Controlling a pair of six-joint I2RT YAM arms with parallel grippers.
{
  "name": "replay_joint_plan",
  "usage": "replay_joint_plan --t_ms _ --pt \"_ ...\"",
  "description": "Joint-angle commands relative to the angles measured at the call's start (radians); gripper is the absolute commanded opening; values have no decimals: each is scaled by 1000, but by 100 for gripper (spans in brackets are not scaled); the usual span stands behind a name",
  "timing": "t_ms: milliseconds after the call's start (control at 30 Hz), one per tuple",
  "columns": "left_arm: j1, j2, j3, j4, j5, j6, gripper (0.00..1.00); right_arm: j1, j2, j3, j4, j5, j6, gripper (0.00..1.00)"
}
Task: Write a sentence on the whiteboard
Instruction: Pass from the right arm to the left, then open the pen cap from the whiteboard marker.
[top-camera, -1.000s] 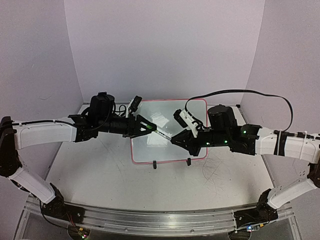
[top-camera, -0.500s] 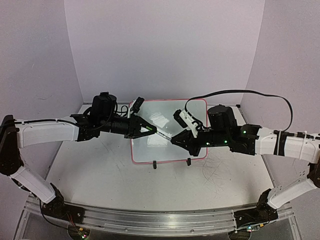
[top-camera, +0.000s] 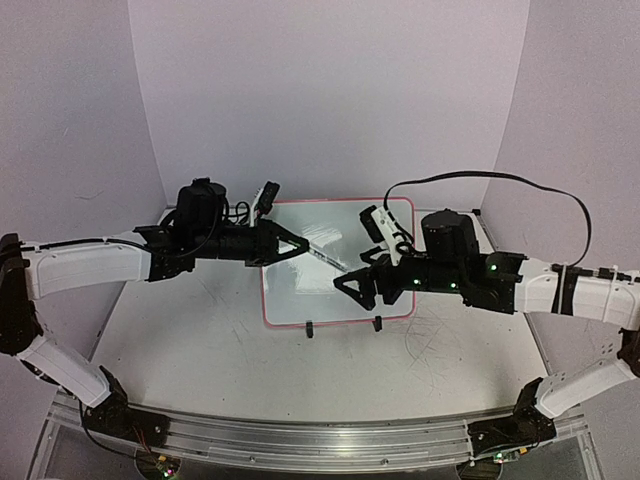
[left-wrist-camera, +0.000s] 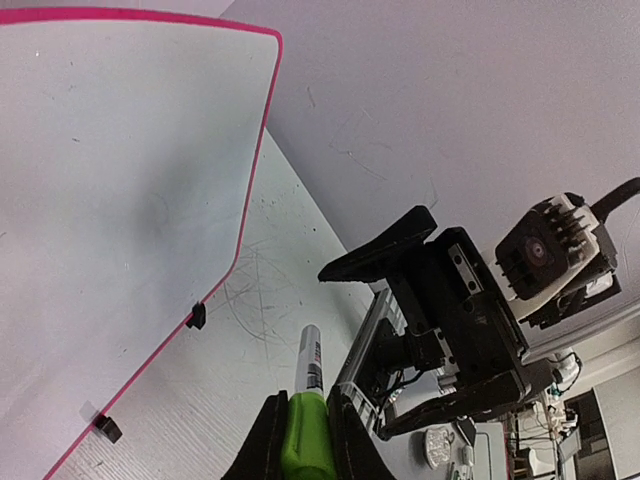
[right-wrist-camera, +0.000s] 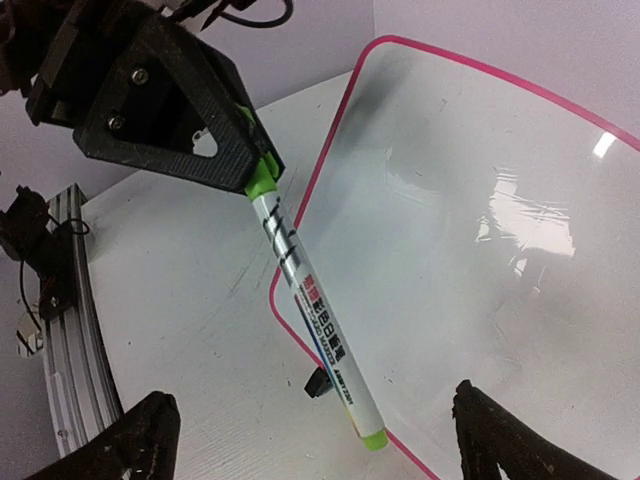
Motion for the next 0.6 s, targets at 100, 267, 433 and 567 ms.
replay_joint_plan --t_ms 100,267,433,567 --pt "2 -85 -36 350 -46 -123 0 -32 -116 -6 168 90 434 98" --pt "2 -83 -76 622 -39 -229 0 -62 -140 29 229 -25 522 95" --pt "2 -74 -81 692 -40 -261 0 -98 -195 6 289 -32 532 98" --pt "2 -63 -93 742 -14 -302 0 -97 -166 51 281 -46 544 98"
